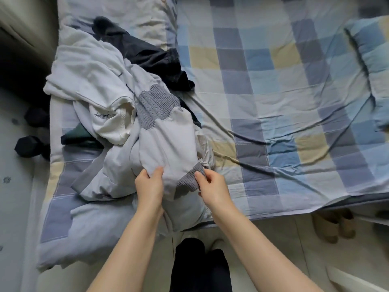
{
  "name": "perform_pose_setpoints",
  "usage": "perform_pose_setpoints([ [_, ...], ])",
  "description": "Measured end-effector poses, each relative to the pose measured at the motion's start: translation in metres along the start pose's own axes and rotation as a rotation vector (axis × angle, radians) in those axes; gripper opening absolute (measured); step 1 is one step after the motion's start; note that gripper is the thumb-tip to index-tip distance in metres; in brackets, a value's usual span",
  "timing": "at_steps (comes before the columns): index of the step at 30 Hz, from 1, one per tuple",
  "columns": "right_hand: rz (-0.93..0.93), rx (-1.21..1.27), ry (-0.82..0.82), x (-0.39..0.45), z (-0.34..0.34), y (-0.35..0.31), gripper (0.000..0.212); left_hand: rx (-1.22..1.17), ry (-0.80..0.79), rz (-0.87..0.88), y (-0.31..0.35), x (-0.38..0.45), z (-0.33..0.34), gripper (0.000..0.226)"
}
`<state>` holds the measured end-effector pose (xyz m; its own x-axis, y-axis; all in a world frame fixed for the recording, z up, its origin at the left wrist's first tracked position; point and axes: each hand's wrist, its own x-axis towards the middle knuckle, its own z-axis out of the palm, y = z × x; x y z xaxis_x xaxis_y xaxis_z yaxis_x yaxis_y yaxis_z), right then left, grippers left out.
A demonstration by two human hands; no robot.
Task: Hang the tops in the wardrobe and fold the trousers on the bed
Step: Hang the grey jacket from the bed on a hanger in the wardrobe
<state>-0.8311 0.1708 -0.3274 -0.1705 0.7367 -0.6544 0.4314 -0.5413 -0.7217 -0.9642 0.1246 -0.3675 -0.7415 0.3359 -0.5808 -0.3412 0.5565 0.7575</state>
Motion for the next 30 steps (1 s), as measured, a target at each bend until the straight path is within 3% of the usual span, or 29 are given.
perform_pose_setpoints([
  [6, -0.371, -0.014, 0.018, -0.073, -0.025, -0.08, 0.029, -0.174, 0.01, 0.184, 0.093, -0.065, -0.038, 0.014],
  [12, -0.441, 0.281, -0.129, -0.14, -0.061, -0.15, 0.018, -0.337, -0.214, 0.278, 0.173, -0.141, -0.062, 0.01],
  [17, -0.641, 0.257, -0.005, -0.191, -0.109, -0.198, 0.016, -0.241, -0.336, 0.464, 0.225, -0.199, -0.064, 0.017],
  [20, -0.694, 0.28, -0.004, -0.223, -0.137, -0.206, 0.019, -0.274, -0.405, 0.538, 0.248, -0.234, -0.065, 0.03],
  [25, -0.75, 0.444, 0.001, -0.266, -0.189, -0.188, 0.023, -0.476, -0.586, 0.494, 0.269, -0.291, -0.068, 0.028],
  [27, -0.766, 0.35, 0.04, -0.28, -0.204, -0.17, 0.041, -0.477, -0.666, 0.472, 0.272, -0.315, -0.063, 0.031],
  [30, -0.697, 0.288, -0.081, -0.296, -0.212, -0.147, 0.062, -0.4, -0.764, 0.425, 0.267, -0.347, -0.049, 0.037],
])
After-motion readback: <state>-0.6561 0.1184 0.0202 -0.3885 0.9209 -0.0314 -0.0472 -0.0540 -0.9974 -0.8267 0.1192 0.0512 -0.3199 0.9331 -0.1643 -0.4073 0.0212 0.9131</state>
